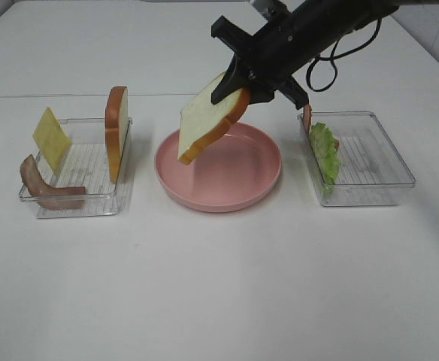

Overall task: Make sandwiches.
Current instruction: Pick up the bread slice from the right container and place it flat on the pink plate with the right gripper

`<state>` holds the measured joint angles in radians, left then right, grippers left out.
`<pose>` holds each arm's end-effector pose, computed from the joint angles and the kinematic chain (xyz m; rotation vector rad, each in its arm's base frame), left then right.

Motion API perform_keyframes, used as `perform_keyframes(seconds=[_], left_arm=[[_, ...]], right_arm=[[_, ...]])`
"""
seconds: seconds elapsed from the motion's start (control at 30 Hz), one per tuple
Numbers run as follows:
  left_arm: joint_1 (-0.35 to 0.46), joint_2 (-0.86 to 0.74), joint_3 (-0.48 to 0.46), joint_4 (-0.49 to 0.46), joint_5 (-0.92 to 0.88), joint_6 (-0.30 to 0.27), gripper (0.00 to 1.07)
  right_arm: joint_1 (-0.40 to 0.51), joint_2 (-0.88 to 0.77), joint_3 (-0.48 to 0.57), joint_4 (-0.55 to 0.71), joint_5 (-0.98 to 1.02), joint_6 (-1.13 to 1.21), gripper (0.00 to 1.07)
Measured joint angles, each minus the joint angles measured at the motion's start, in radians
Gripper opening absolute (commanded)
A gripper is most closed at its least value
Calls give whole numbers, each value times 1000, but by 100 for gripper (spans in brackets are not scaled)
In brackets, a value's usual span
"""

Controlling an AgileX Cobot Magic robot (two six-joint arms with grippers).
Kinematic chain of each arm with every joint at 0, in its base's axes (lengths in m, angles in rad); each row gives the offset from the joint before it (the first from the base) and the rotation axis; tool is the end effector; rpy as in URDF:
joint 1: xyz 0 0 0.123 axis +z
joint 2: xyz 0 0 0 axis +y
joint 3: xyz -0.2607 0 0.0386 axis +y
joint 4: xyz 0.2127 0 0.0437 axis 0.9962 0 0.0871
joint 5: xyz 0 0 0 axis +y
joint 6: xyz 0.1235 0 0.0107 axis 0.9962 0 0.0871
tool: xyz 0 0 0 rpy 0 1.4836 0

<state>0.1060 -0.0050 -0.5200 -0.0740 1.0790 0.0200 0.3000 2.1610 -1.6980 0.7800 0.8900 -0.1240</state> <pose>0.0125 -0.0068 0.2491 -0.0822 2.0337 -0.0092 0.3949 0.1931 0.1699 -0.0147 2.7434 0.9970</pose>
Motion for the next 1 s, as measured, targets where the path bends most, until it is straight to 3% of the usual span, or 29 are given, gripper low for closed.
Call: perform_keyframes(seconds=[0.3, 0.83, 0.9, 0.93, 0.97, 1.0], left_arm=[[0, 0, 0, 0, 0, 0, 102], [0, 0, 0, 0, 0, 0, 102], [0, 0, 0, 0, 0, 0, 102], [0, 0, 0, 0, 0, 0, 102], [0, 0, 0, 0, 0, 0, 102], [0, 0, 0, 0, 0, 0, 102]], right_arm=[[0, 101, 0, 37, -112, 0, 0], [12, 156, 0, 56, -134, -27, 0], [12, 156, 0, 56, -134, -27, 11], [12, 156, 0, 56, -134, -27, 11], [12, 156, 0, 56, -134, -27, 25], [12, 156, 0, 56, -134, -27, 25]])
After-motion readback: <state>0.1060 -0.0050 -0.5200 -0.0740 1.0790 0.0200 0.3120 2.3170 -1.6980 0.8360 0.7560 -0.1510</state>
